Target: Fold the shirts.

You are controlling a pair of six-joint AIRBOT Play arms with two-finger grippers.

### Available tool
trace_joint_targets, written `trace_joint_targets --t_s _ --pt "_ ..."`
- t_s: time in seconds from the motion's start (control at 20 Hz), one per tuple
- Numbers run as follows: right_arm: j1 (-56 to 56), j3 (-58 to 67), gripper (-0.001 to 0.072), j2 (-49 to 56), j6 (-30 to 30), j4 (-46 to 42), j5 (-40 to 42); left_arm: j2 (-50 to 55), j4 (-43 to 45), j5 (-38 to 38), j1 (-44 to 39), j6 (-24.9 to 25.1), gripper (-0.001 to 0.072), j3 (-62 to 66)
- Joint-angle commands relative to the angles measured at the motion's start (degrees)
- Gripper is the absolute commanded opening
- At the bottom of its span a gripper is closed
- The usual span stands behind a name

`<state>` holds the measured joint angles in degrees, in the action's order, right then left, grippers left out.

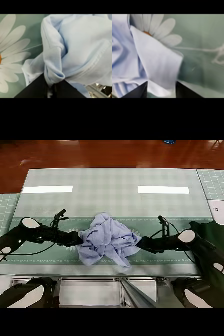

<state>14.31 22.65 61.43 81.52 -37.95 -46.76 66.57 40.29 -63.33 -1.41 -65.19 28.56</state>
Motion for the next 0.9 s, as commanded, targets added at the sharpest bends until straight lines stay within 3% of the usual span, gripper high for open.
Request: trace_joint_targets --t_s 0.0,0.1,0.15,0.25,0.35,0.45,0.6,0.85 --pt "1.6 3.6 0.0265 8.1 -7.0 8.8 2.9 0.0 -3.6 2.1 0.0 0.0 0.0027 0.1" --pt "2.0 6.9 0.0048 11.1 -13.0 13.0 1.0 0.0 -6.8 4.7 0.0 0.0 0.0027 0.5" --pt "1.7 9.4 0.0019 11.4 -16.0 13.8 -1.7 -0.1 -8.1 4.9 0.4 0.1 0.0027 1.7" --pt "-0.6 16.3 0.0019 9.6 -15.9 9.4 -7.6 -1.4 -11.3 4.5 1.9 1.2 0.0027 6.7" --pt "-5.5 26.3 0.0018 6.1 -11.7 1.9 -11.9 -4.1 -15.1 4.7 4.5 1.4 0.0027 14.2" --pt "-11.5 39.7 0.0018 3.3 -7.6 -4.6 -16.6 -7.0 -17.2 8.1 7.3 -4.2 0.0027 23.1" --pt "-18.0 62.7 0.0018 2.0 -4.6 -8.2 -22.1 -10.1 -17.2 12.1 9.2 -5.2 0.0026 38.0" --pt "-22.1 91.4 0.0018 1.1 -1.3 -16.8 -32.4 -14.6 -8.8 8.7 12.8 -7.4 0.0026 58.8"
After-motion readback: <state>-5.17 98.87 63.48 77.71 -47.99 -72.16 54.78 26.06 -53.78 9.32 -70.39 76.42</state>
